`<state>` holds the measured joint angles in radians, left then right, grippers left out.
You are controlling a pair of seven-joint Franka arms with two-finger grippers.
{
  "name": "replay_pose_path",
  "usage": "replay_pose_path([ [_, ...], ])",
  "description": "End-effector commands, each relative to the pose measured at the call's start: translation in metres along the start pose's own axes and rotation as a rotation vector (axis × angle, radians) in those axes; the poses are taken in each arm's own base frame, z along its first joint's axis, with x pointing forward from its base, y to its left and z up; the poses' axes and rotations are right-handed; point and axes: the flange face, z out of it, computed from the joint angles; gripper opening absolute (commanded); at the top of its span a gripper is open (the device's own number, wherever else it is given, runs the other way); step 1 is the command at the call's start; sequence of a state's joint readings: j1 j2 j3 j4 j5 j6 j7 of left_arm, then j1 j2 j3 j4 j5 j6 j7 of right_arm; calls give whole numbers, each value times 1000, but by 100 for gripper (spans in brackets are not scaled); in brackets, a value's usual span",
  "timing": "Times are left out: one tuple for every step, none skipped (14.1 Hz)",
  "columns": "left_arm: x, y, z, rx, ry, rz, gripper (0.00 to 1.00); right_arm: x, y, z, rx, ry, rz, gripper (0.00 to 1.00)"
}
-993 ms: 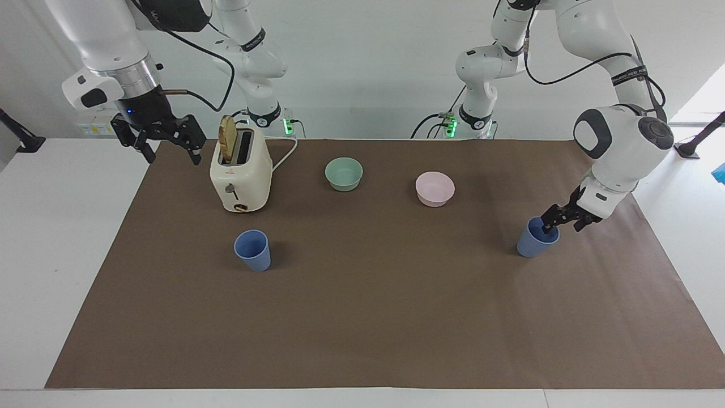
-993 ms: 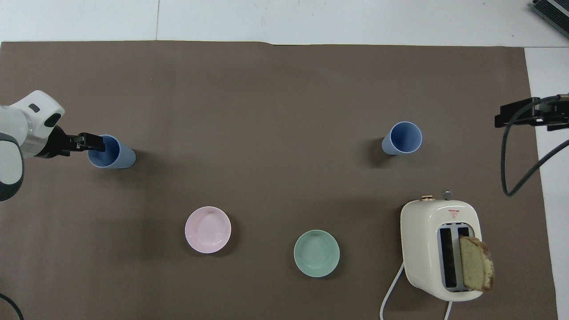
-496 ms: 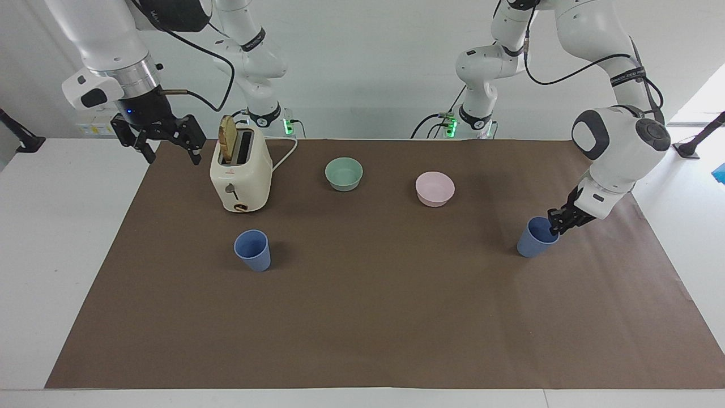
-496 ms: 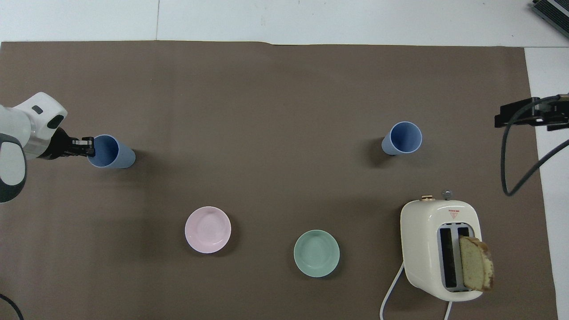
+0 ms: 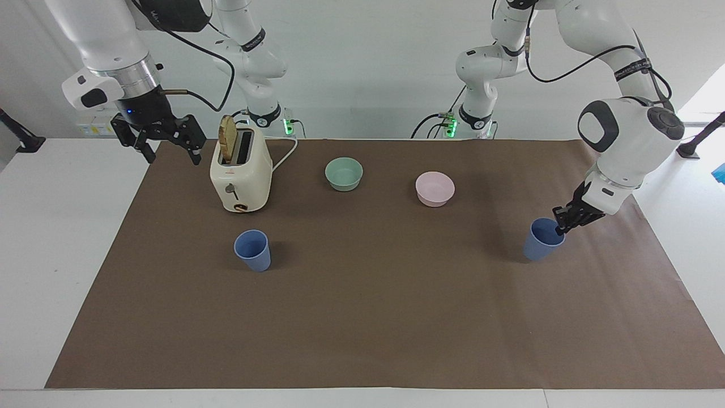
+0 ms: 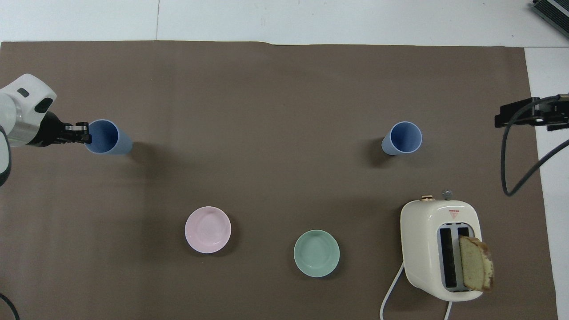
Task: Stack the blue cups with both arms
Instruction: 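Carry the blue cup with the left gripper toward the table center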
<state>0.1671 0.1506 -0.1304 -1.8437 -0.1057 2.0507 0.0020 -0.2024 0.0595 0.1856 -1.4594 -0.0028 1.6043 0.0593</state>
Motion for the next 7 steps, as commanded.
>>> replay_pose_path([
  [-8,49,-29,-14,1,-59,0,-6,2,-2,18,6,-19,100],
  [-12,71,-31,-16,3,-79,0,-6,2,-2,18,6,-19,100],
  [-16,94,-30,-18,1,-102,0,-6,2,-2,18,6,-19,100],
  [-23,124,-29,-23,3,-124,0,-6,2,-2,18,6,-19,100],
  [-29,147,-27,-27,2,-147,0,-6,2,-2,18,6,-19,100],
  [-35,169,-25,-30,0,-164,0,-6,2,-2,18,6,-19,100],
  [-42,189,-24,-34,1,-167,0,-6,2,-2,17,6,-19,100],
])
